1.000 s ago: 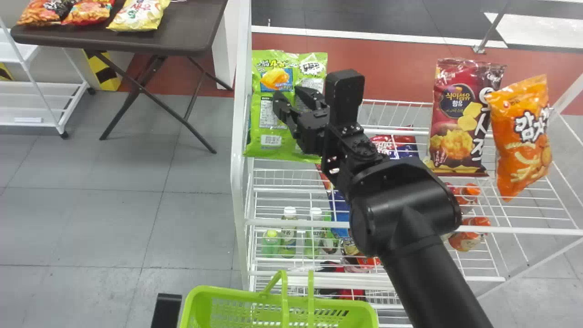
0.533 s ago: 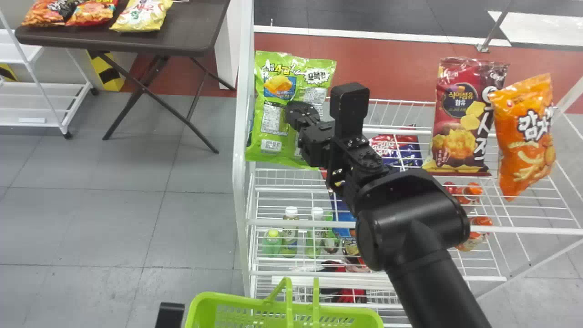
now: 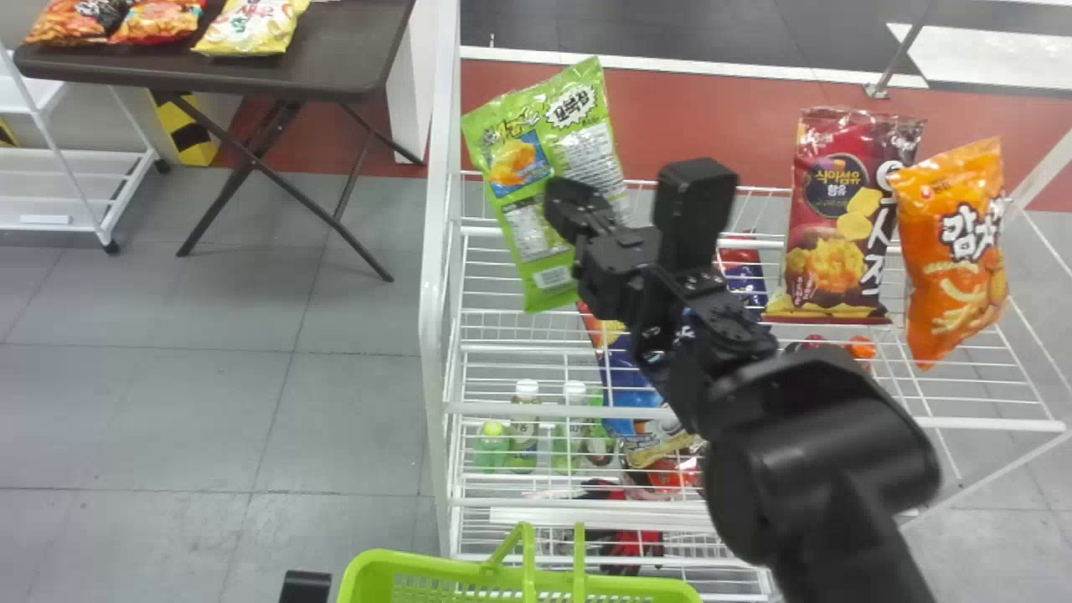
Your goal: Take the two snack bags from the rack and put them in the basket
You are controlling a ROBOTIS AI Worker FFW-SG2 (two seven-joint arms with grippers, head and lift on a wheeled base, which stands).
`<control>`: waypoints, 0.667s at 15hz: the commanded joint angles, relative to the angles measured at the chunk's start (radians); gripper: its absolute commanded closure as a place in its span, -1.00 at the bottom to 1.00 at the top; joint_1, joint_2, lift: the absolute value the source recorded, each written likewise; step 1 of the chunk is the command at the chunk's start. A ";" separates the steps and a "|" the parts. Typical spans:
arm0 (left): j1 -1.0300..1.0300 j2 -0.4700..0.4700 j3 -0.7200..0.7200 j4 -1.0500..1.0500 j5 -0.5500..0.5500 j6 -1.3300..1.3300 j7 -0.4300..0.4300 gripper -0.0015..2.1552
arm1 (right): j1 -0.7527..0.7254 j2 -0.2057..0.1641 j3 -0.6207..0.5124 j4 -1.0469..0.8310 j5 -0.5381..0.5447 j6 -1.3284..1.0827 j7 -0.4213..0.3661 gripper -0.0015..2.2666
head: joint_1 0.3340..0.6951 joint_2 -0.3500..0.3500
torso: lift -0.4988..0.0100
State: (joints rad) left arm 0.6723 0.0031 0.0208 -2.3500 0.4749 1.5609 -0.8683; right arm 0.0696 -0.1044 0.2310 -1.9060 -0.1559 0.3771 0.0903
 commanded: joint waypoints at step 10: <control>0.001 -0.006 -0.028 0.008 -0.010 0.010 0.009 0.48 | 0.645 -0.167 -0.498 -0.548 -0.367 0.079 0.129 0.98 | 1.00 -1.00 | 0.92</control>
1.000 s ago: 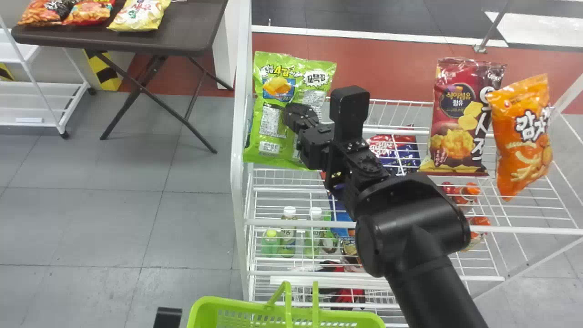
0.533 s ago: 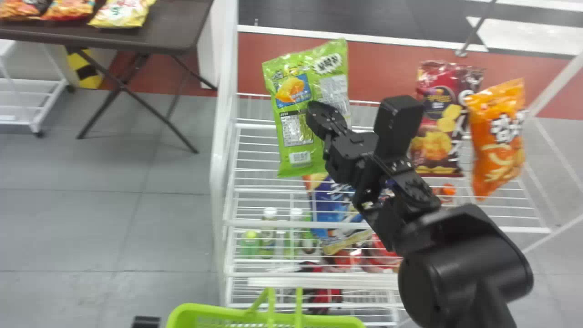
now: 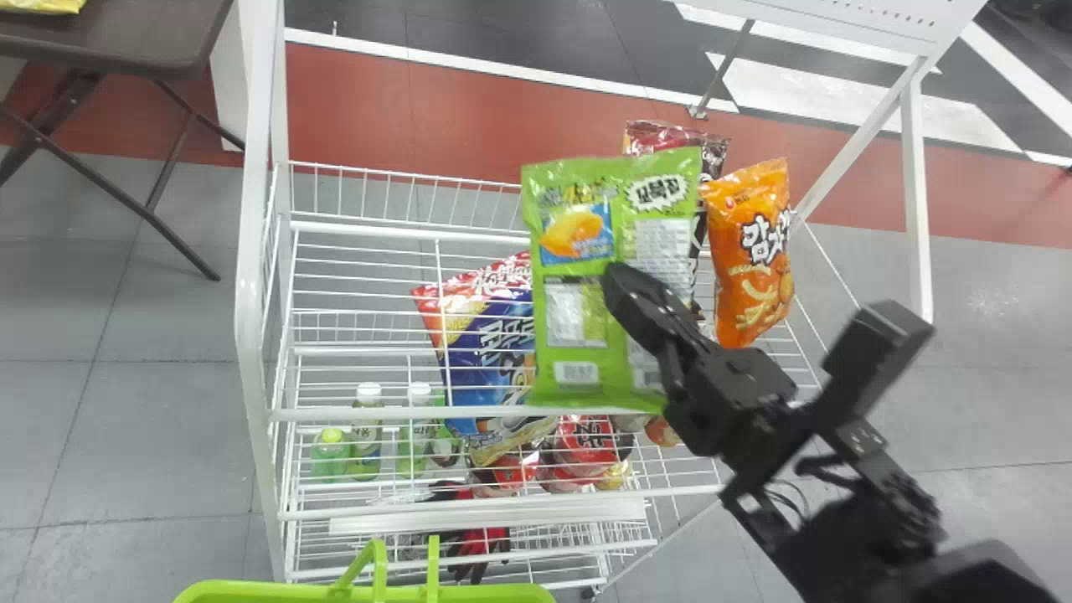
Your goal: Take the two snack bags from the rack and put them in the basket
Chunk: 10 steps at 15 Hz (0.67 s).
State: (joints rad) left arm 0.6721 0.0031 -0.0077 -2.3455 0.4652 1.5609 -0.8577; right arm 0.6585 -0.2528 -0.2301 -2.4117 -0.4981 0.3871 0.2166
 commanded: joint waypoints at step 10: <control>0.003 -0.006 0.011 0.003 -0.005 0.010 0.006 0.48 | 0.191 -0.105 -0.103 -0.182 -0.161 0.732 0.132 0.98 | 1.00 -1.00 | 0.92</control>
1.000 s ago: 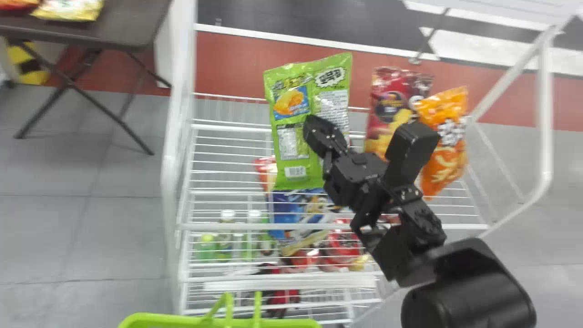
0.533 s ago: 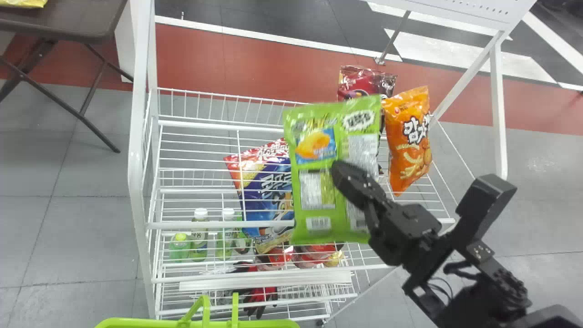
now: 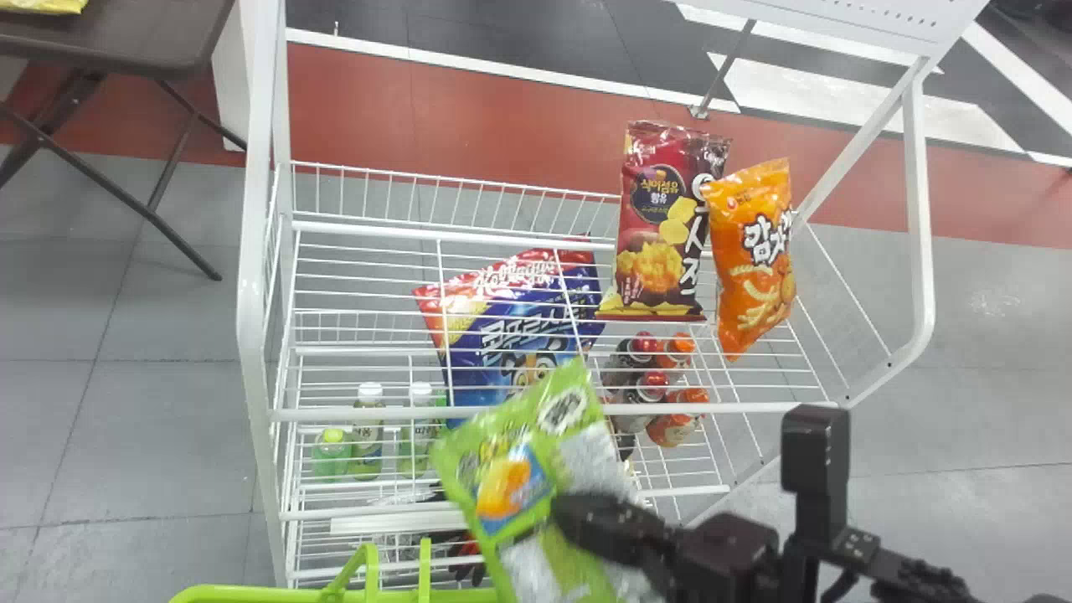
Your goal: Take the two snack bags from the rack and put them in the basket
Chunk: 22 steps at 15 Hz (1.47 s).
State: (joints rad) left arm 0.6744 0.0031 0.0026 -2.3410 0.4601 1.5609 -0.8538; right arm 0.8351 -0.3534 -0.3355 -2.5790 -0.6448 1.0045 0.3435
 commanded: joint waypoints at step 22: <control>0.027 -0.006 -0.052 -0.032 -0.017 0.010 0.015 0.48 | -0.080 -0.003 0.257 0.085 0.140 0.464 -0.017 -0.93 | 1.00 -1.00 | 0.92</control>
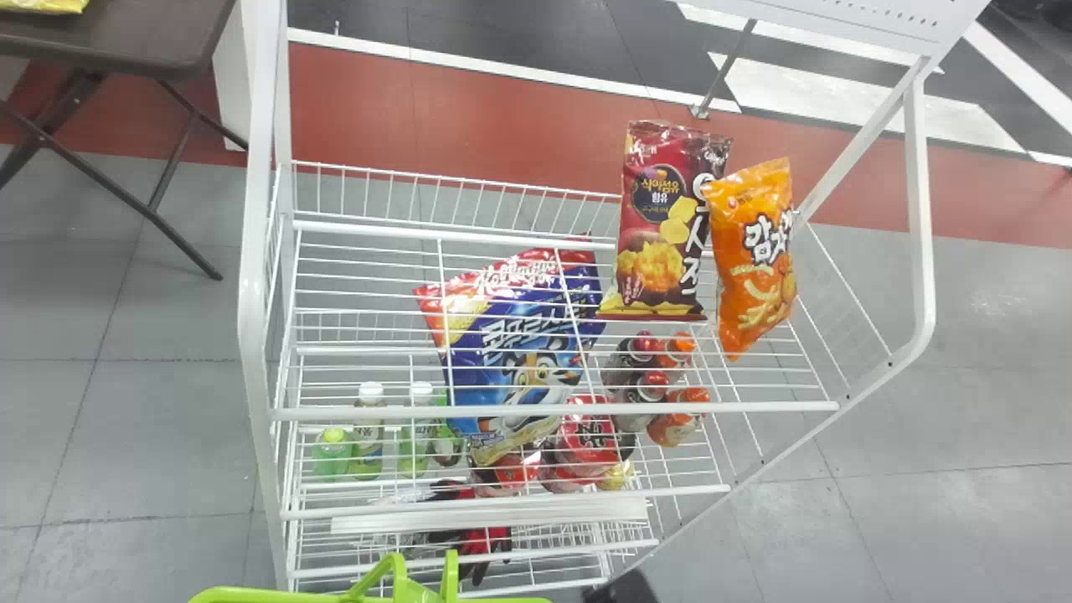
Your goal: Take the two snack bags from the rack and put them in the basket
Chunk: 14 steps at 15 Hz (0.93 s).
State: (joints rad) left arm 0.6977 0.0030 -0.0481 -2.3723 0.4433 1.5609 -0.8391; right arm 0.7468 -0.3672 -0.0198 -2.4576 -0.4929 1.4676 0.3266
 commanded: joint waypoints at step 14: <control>0.019 -0.006 0.007 0.004 -0.005 -0.025 -0.015 0.48 | 0.184 0.217 -0.210 -0.075 0.116 -1.235 -0.040 -0.93 | 1.00 -1.00 | 0.92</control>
State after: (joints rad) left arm 0.7165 0.0031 -0.0496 -2.3704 0.4379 1.5365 -0.8494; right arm 0.9127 -0.1572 -0.2705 -2.5408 -0.4220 0.3228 0.3071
